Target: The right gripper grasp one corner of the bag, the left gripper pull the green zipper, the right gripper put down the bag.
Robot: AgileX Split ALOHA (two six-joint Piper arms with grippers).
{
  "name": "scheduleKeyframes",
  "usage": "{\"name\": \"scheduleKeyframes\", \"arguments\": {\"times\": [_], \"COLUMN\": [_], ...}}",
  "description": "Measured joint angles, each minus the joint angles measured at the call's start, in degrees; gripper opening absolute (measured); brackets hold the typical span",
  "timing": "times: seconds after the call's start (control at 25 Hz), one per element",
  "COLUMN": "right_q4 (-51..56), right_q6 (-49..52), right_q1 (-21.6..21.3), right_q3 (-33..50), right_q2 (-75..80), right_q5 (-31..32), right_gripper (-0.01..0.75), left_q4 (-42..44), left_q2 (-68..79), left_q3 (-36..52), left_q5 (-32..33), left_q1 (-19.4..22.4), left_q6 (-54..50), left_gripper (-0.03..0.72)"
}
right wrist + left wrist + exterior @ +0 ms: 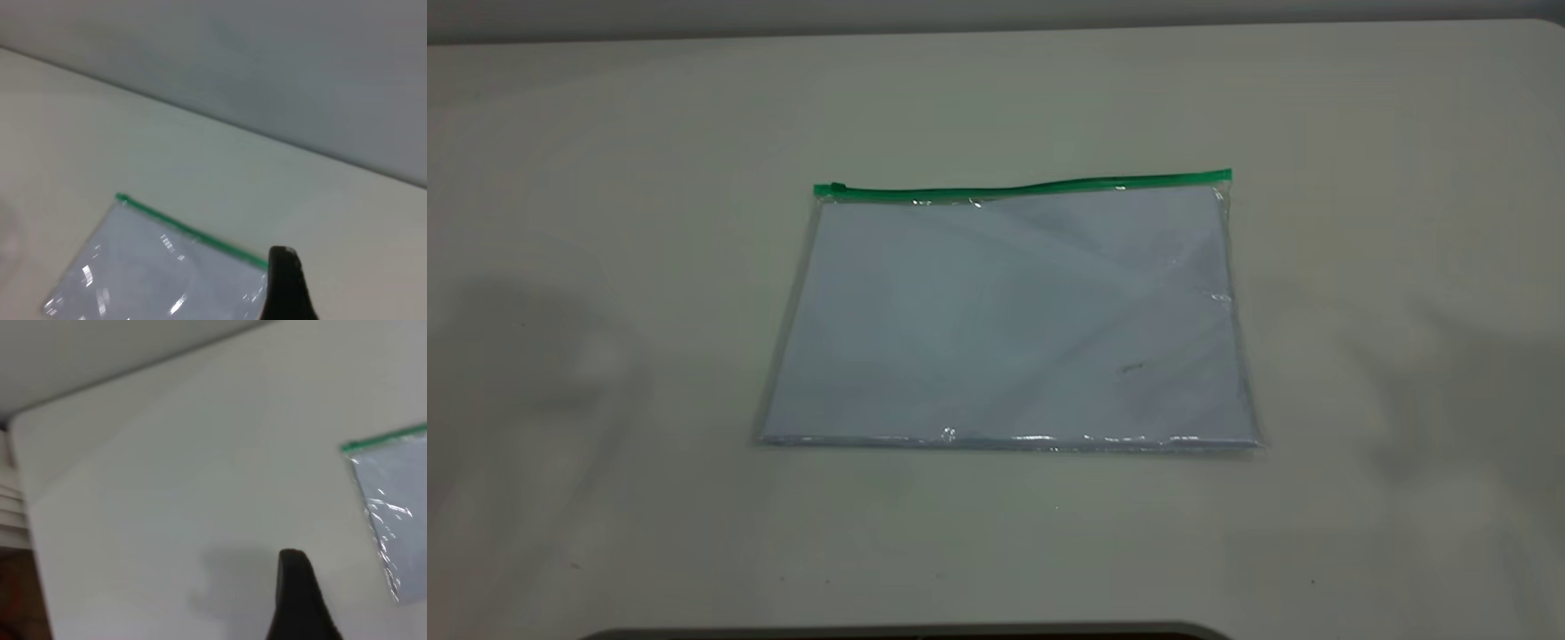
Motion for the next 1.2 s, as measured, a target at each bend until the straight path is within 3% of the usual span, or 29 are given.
{"name": "scheduleKeyframes", "arguments": {"times": [0.28, 0.8, 1.2], "right_q4": [-0.41, -0.58, -0.58], "right_q6": [2.06, 2.06, 2.87], "right_q1": [0.0, 0.0, 0.0], "right_q3": [5.67, 34.38, 43.42], "right_q2": [-10.7, -40.65, -54.48], "right_q5": [8.48, 7.69, 9.06], "right_gripper": [0.562, 0.562, 0.562], "left_q4": [3.76, 2.68, -4.98], "left_q2": [-10.4, -50.54, -65.47], "left_q3": [5.14, 42.48, 56.59], "left_q5": [0.0, 0.0, 0.04], "left_q1": [0.0, 0.0, 0.0], "left_q6": [-6.03, -8.3, -7.14], "left_gripper": [0.536, 0.536, 0.536]}}
